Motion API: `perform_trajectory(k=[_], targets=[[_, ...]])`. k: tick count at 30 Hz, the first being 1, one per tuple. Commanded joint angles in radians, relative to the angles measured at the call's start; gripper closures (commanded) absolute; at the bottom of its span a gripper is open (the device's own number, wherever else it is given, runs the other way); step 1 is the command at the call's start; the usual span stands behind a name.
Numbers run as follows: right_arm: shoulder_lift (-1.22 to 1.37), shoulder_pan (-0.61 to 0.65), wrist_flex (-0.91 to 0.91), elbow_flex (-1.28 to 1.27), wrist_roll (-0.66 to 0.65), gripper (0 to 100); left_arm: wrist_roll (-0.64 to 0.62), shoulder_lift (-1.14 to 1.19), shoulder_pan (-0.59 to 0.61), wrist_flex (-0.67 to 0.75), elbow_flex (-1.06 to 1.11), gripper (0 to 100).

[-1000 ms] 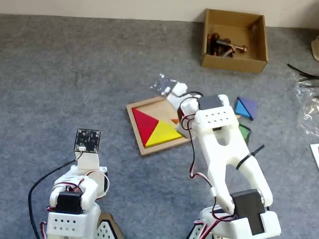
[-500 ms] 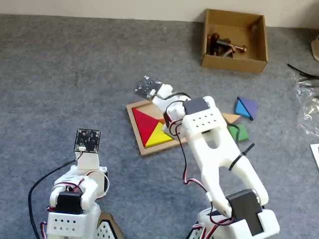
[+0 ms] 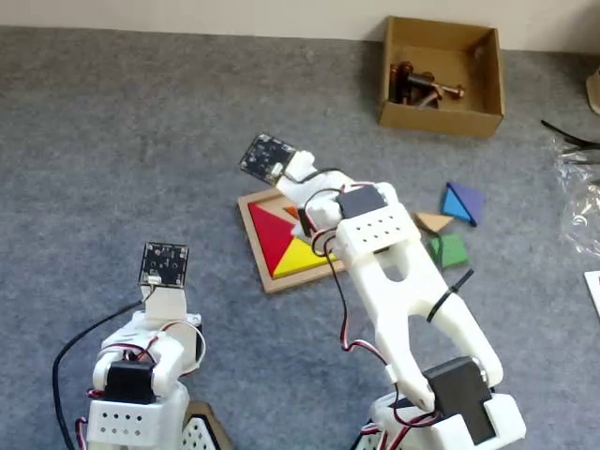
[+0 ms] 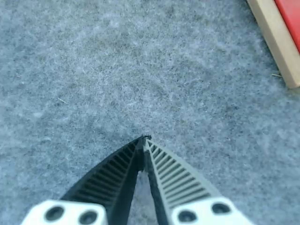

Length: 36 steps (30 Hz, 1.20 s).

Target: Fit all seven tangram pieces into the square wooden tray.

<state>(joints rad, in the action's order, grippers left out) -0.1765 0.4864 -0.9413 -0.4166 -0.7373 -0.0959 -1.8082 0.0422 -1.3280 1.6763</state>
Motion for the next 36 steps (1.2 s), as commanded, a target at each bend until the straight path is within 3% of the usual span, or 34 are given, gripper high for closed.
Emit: perform_trajectory(k=[1, 25, 36], targets=[[-0.013, 0.027, 0.024, 0.067, 0.011, 97.0, -0.006, -0.007, -0.016, 0.003, 0.019, 99], [0.018, 0.036, 0.027, 0.061, 0.012, 96.9, -0.006, -0.007, -0.016, 0.003, 0.019, 99], [0.168, 0.035, 0.165, 0.067, 0.058, 96.9, -0.006, -0.007, -0.016, 0.003, 0.019, 99]])
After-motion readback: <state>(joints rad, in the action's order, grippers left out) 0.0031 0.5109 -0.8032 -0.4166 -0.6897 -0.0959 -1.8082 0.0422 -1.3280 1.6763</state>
